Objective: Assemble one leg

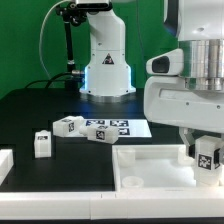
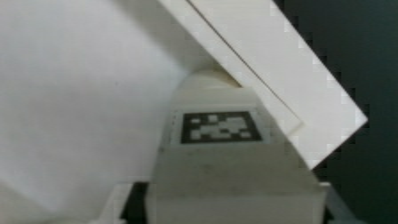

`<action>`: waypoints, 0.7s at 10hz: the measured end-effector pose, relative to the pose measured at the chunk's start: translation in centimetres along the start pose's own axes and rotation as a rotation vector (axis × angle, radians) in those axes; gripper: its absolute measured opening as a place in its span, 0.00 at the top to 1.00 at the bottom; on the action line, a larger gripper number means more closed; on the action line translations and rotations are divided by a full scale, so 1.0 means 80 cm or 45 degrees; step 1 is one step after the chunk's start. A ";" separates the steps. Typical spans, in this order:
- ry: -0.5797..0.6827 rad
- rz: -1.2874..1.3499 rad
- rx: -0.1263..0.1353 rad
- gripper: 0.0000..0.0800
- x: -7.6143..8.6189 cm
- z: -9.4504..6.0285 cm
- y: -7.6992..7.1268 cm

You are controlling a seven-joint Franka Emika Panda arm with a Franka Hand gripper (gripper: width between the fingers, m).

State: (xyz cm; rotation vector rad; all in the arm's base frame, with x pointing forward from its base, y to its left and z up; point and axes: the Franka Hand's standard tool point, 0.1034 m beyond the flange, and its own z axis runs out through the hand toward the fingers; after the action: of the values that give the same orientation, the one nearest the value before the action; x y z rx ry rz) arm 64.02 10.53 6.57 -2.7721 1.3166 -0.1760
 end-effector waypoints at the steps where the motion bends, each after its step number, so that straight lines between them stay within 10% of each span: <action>1: 0.004 0.168 -0.004 0.64 0.001 0.000 0.000; 7: -0.036 1.338 0.001 0.64 -0.001 0.001 0.003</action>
Offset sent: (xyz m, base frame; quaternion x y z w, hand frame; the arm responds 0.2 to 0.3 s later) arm -0.0103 -0.0044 -0.0053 0.0293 0.0022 0.4743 0.8799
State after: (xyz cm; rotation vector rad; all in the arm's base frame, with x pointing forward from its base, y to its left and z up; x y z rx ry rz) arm 63.78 10.45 6.45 -1.7085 2.4818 -0.0615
